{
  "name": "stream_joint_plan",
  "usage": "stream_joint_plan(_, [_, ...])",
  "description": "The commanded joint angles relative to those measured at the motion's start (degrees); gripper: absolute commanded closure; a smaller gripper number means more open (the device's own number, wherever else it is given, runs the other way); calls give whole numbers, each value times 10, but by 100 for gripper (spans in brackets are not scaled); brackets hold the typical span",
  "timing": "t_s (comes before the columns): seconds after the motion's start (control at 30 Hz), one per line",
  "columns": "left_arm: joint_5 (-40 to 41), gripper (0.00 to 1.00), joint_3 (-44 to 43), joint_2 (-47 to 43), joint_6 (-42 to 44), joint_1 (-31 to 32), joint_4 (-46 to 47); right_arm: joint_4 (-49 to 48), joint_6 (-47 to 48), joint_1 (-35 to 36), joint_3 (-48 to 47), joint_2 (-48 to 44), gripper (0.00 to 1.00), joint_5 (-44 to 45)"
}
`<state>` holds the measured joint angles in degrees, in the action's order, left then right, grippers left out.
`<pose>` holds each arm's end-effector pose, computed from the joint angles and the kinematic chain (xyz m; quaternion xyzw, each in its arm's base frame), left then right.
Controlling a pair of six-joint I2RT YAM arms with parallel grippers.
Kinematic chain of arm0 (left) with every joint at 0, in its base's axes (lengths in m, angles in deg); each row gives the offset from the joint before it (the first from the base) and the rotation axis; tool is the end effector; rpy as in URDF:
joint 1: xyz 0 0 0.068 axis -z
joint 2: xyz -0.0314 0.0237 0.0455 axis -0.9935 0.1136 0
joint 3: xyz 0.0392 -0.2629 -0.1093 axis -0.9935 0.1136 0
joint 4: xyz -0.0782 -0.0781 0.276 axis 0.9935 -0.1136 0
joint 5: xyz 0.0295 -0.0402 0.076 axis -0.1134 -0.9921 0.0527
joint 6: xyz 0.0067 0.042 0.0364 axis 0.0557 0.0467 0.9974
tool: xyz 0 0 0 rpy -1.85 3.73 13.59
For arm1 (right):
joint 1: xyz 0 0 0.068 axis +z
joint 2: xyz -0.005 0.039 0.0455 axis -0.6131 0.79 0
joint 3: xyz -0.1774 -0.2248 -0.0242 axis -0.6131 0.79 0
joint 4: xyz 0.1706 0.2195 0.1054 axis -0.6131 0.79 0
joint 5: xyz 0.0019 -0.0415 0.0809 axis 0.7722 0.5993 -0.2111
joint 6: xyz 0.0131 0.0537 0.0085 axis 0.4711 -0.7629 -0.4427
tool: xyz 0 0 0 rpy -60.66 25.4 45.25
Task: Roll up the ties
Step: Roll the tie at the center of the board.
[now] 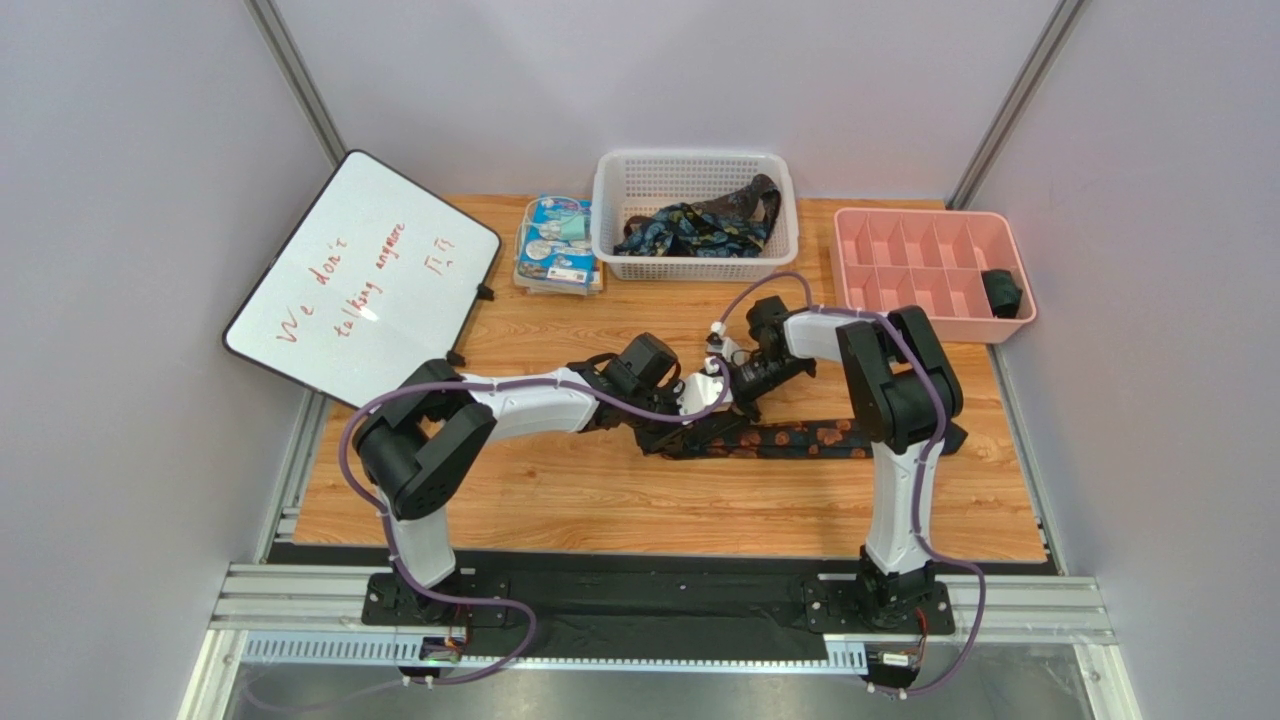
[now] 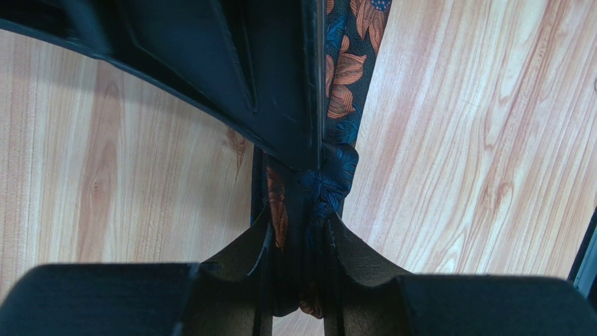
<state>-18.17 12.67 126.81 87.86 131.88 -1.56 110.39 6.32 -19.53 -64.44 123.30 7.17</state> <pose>0.2526 -0.3053 0.1418 0.5600 0.7512 -0.2469 0.2474 0.3503 0.1493 0.0875 0.0684 -0.8806 -0.4532 0.1199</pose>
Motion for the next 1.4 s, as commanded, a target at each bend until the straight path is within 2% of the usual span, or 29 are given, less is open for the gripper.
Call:
stream_joint_plan(0.0, [6, 74, 35, 9, -25, -5, -8, 13, 9, 9, -20, 34, 100, 77])
stream_joint_plan(0.07, [-10, 59, 58, -19, -45, -30, 27, 36, 23, 9, -22, 40, 100, 112])
stream_joint_plan(0.13, [-47, 52, 99, -54, -75, -55, 87, 54, 41, 9, -23, 41, 100, 132])
stream_joint_plan(0.2, [-93, 40, 152, -94, -100, -90, 177, 60, 46, 9, -21, 41, 100, 157])
stream_joint_plan(0.23, [-106, 31, 169, -107, -103, -98, 208, 64, 50, 9, -21, 43, 100, 164])
stream_joint_plan(0.27, [-114, 29, 184, -118, -103, -101, 258, 66, 50, 8, -21, 43, 100, 177])
stream_joint_plan(0.37, [-152, 28, 218, -130, -100, -101, 319, 69, 52, 10, -25, 48, 100, 202])
stream_joint_plan(0.5, [-184, 28, 233, -96, -103, -99, 387, 77, 50, 10, -39, 64, 100, 230])
stream_joint_plan(0.53, [-189, 22, 236, -91, -99, -96, 401, 85, 50, 10, -43, 67, 100, 236])
stream_joint_plan(0.73, [-183, 23, 243, -43, -92, -68, 495, 94, 53, 12, -51, 81, 100, 278])
stream_joint_plan(1.0, [-171, 38, 229, 16, -111, -48, 566, 94, 48, 13, -51, 90, 100, 295])
stream_joint_plan(1.13, [-168, 43, 225, 28, -166, -41, 595, 90, 43, 14, -57, 96, 100, 298])
stream_joint_plan(1.23, [-172, 44, 225, 44, -224, -38, 625, 90, 41, 14, -63, 99, 100, 304])
stream_joint_plan(1.37, [-166, 43, 240, 76, -260, -28, 695, 90, 37, 12, -65, 102, 100, 310])
